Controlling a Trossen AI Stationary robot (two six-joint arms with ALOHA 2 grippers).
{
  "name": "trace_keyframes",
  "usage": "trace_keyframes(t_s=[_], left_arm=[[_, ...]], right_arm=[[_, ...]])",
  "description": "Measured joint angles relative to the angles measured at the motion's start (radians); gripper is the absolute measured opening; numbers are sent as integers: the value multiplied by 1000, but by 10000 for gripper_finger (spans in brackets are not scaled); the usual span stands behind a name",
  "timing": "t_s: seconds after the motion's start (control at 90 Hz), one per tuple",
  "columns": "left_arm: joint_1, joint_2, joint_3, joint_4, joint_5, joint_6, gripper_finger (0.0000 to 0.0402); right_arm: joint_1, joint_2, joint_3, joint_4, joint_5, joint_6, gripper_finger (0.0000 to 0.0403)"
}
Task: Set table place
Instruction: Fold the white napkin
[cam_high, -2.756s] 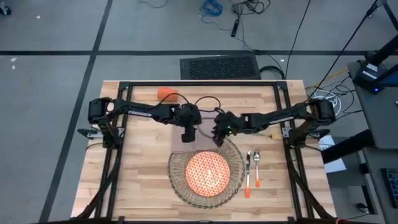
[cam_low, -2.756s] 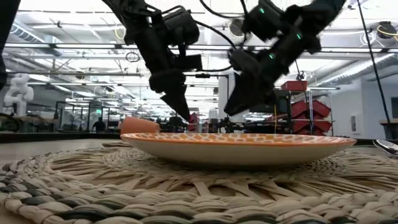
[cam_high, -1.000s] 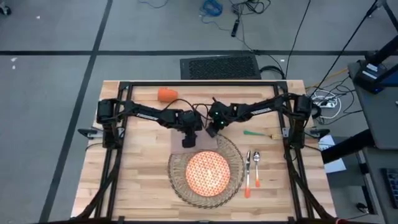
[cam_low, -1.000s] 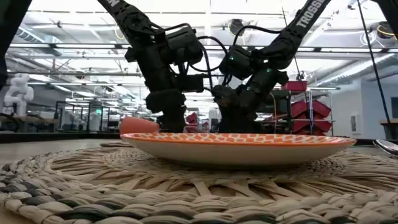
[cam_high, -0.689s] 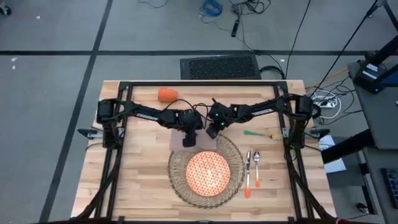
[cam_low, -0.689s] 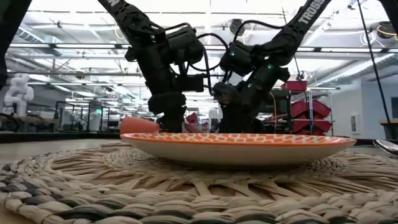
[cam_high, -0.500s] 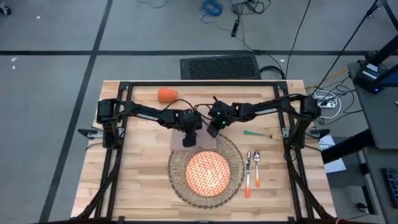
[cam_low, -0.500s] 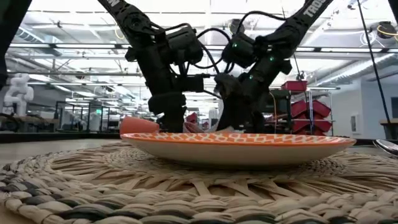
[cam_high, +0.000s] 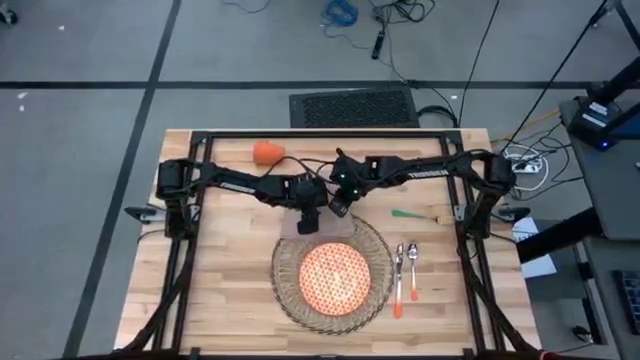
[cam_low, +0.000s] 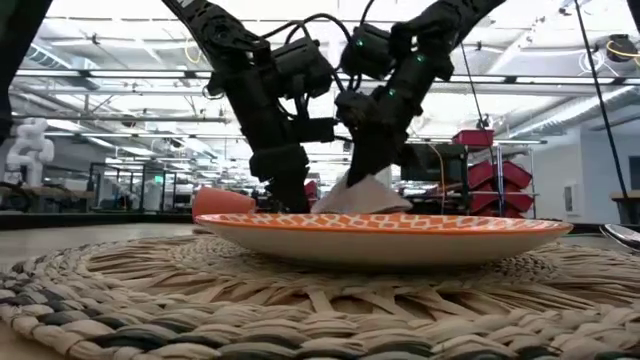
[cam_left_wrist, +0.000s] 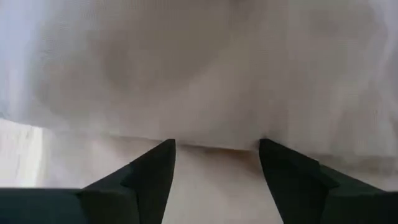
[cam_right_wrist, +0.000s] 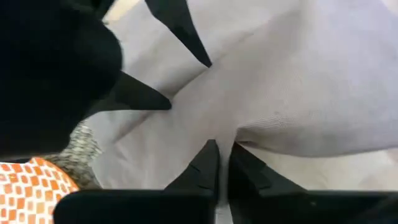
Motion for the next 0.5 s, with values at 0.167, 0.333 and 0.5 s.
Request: trace_keyframes(t_s=[0.167,0.333,0.5], left_arm=[[-5,-39,0,-43,-50,15,219],[-17,-85,0,-127,-86,17,219],[-20,-100,0,-256,-87,16,219]], right_arm=[[-1,1,4,-25,10,8,0],[-1,1,4,-44,11,11,0],[-1,2,4,-66,11,17,0]])
